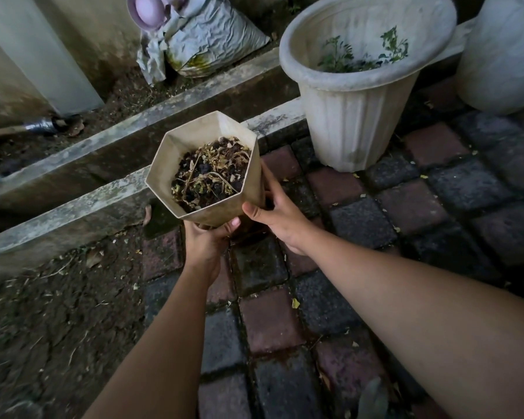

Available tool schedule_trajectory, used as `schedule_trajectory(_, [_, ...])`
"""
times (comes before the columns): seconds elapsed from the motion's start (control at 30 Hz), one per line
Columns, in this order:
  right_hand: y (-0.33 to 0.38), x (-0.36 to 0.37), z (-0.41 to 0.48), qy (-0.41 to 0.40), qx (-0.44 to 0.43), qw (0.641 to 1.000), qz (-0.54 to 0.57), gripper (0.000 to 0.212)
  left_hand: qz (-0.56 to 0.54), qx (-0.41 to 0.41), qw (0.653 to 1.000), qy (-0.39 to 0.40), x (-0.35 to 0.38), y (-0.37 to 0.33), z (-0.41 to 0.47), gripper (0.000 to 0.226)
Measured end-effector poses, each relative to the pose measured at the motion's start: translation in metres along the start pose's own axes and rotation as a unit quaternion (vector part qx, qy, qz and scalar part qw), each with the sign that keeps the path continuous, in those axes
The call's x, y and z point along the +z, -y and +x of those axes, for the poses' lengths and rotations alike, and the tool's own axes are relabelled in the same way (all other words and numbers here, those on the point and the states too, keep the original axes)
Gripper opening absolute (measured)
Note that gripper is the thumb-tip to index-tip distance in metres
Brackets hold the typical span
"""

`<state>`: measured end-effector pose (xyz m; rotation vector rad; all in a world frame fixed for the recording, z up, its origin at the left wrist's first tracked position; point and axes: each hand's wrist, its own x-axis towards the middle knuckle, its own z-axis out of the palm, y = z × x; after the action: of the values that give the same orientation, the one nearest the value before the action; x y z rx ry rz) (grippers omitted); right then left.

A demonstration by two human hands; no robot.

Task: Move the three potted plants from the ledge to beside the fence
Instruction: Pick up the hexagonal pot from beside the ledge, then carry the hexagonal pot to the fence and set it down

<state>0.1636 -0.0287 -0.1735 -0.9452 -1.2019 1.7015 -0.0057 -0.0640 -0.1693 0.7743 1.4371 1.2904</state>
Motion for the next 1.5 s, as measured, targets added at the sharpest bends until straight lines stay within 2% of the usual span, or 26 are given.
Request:
schedule_trajectory(0.13, [0.012,0.005,-0.01,-0.007,-0.005,1.0,0.025,0.112,-0.03,0.016,0.999,-0.01,0.009,0.007,-0.016,0.098])
schedule_trajectory(0.3, [0.036,0.012,-0.011,-0.043,-0.018,0.999,0.02,0.136,-0.099,0.064,0.992,-0.035,0.032,-0.001,-0.036,0.113])
schedule_trajectory(0.37, [0.046,0.012,-0.007,-0.037,-0.037,0.998,0.021,0.137,-0.125,0.087,0.987,-0.044,0.04,-0.013,-0.037,0.12])
schedule_trajectory(0.5, [0.071,0.013,0.003,-0.022,-0.07,0.997,0.024,0.128,-0.133,0.14,0.979,-0.066,0.05,-0.048,-0.033,0.113])
schedule_trajectory(0.67, [0.112,0.014,0.014,-0.006,-0.122,0.992,0.011,0.111,-0.108,0.166,0.976,-0.087,0.057,-0.094,-0.03,0.111])
schedule_trajectory(0.73, [0.129,0.014,0.02,0.003,-0.147,0.989,0.014,0.097,-0.096,0.171,0.975,-0.1,0.058,-0.11,-0.027,0.107])
schedule_trajectory(0.83, [0.165,0.018,0.026,0.024,-0.173,0.983,0.049,0.075,-0.085,0.194,0.973,-0.09,0.063,-0.149,-0.021,0.089])
schedule_trajectory(0.97, [0.244,0.053,0.016,-0.022,-0.181,0.978,0.102,0.084,-0.062,0.22,0.969,-0.088,0.071,-0.24,-0.037,0.083])
schedule_trajectory(1.03, [0.295,0.074,0.005,-0.04,-0.178,0.978,0.101,0.086,-0.058,0.212,0.971,-0.098,0.077,-0.294,-0.057,0.092])
schedule_trajectory(1.17, [0.412,0.113,-0.019,-0.022,-0.169,0.982,0.085,0.079,-0.043,0.205,0.971,-0.112,0.075,-0.412,-0.108,0.12])
schedule_trajectory(1.27, [0.515,0.15,-0.036,-0.007,-0.153,0.987,0.055,0.089,-0.035,0.209,0.974,-0.086,0.068,-0.511,-0.151,0.122])
schedule_trajectory(1.37, [0.628,0.202,-0.057,0.01,-0.154,0.988,0.031,0.09,-0.044,0.211,0.971,-0.107,0.054,-0.627,-0.198,0.126])
schedule_trajectory(1.5, [0.772,0.287,-0.094,0.029,-0.195,0.98,0.001,0.09,-0.013,0.258,0.96,-0.111,0.019,-0.788,-0.269,0.115])
